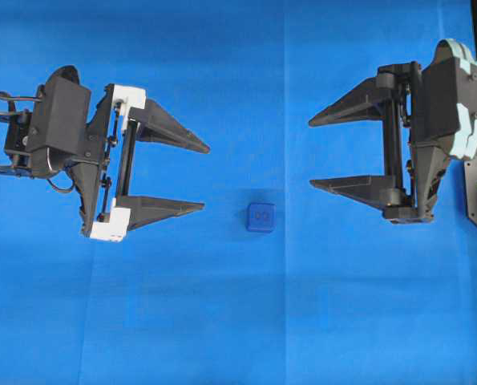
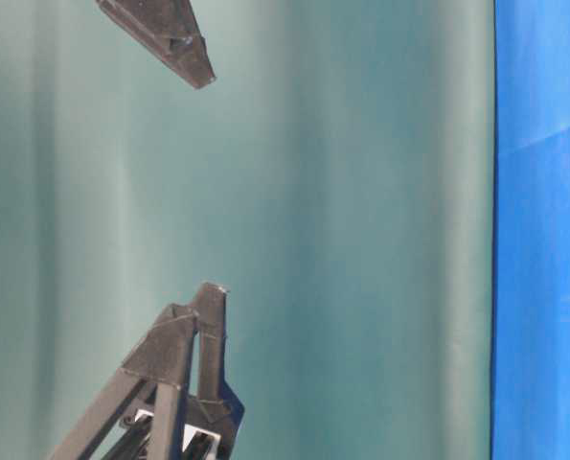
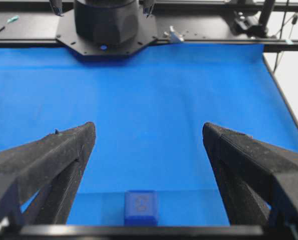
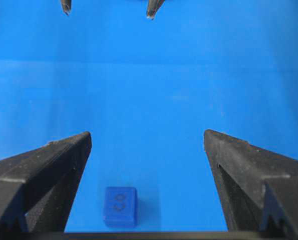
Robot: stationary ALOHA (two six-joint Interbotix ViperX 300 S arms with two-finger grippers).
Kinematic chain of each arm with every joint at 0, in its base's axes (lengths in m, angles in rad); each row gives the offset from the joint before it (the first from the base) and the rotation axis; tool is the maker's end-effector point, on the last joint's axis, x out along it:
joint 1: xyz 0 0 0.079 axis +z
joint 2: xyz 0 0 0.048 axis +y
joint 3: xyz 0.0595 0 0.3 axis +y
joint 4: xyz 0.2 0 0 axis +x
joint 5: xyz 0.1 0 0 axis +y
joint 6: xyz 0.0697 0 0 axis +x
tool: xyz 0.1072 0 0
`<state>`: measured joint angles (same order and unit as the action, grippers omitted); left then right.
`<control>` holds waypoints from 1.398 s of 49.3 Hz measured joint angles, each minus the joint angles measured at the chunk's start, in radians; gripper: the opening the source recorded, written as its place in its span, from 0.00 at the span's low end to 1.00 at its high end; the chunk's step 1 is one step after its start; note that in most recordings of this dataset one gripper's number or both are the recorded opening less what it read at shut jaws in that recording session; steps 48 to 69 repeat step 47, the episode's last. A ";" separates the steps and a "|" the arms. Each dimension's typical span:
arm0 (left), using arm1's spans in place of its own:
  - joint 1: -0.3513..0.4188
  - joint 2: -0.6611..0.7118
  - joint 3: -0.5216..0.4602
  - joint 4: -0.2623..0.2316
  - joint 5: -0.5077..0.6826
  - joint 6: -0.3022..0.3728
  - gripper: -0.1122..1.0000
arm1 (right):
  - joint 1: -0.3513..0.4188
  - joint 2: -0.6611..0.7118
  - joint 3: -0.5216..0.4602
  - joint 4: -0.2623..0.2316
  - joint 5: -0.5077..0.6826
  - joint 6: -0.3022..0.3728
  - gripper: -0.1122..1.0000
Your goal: Handover the blue block to the right arm after grasping it with the left arm, then place it in the designated position.
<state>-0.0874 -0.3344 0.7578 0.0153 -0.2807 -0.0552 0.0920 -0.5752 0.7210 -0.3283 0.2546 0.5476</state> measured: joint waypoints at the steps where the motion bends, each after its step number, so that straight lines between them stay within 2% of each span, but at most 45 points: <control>1: 0.000 0.000 0.000 0.002 0.000 0.000 0.93 | 0.000 0.000 -0.002 -0.002 0.000 0.000 0.90; 69: -0.002 0.000 -0.002 0.002 0.002 -0.002 0.93 | 0.000 -0.002 0.000 0.000 -0.011 0.000 0.90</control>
